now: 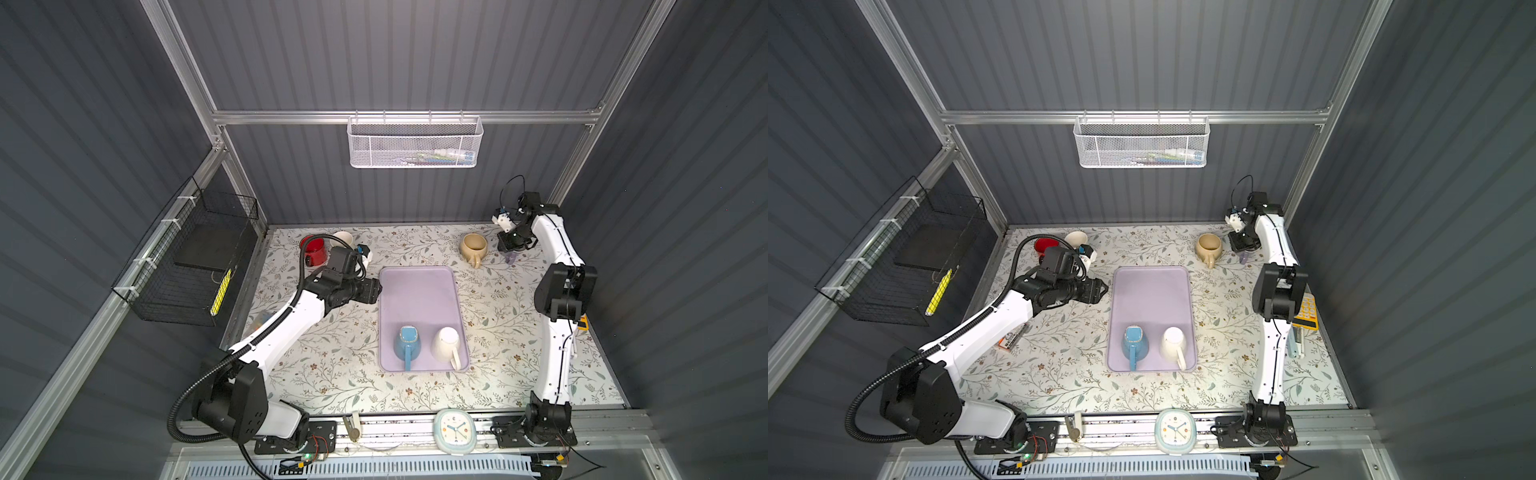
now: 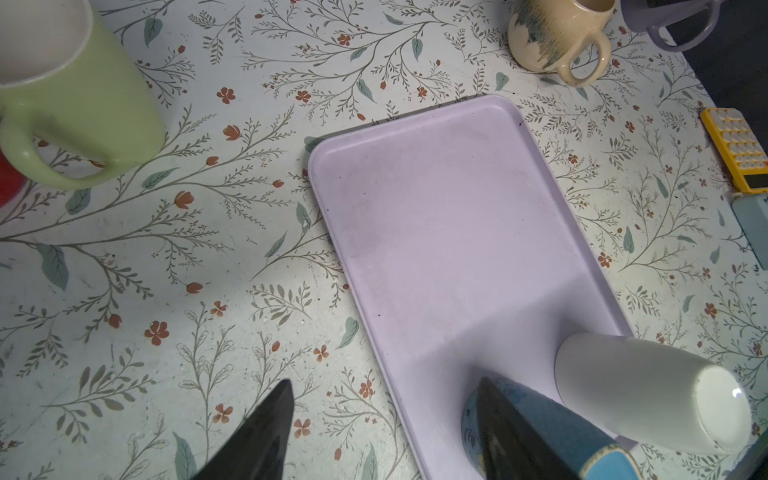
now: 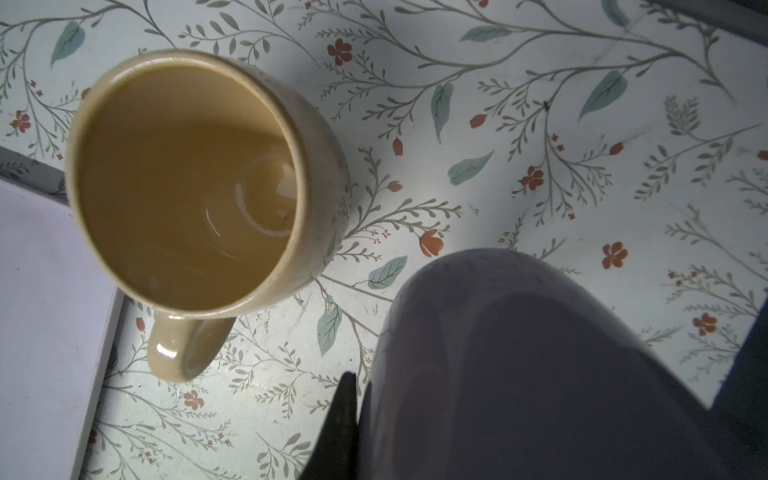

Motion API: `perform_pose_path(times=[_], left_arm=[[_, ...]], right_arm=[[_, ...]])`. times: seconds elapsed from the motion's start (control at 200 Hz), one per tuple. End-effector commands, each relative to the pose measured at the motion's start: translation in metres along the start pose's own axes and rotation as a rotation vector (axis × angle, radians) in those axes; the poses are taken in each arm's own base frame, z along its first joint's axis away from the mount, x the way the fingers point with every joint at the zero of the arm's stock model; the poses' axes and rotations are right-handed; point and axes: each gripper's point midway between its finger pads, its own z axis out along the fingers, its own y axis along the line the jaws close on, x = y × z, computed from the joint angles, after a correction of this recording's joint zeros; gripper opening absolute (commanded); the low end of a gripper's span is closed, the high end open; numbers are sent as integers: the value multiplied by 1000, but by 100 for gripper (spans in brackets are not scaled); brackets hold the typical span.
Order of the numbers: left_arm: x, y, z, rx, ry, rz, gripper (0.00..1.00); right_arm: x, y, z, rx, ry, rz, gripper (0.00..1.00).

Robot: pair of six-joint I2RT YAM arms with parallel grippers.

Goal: Turn the mug right side up
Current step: 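Lower the purple mug upright beside the beige mug with the right gripper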

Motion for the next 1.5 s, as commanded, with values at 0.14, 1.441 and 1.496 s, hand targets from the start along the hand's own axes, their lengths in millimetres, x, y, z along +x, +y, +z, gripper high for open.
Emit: perform_pose_path(times=[0.14, 1.441, 1.496], left_arm=[[10, 0, 2, 1, 11, -37, 70], [12, 4, 3, -23, 36, -31, 69], [12, 4, 3, -23, 36, -29, 70]], right_arm=[[-20, 2, 3, -28, -63, -35, 3], [-18, -2, 54, -3, -32, -43, 22], [-18, -2, 53, 5, -32, -44, 23]])
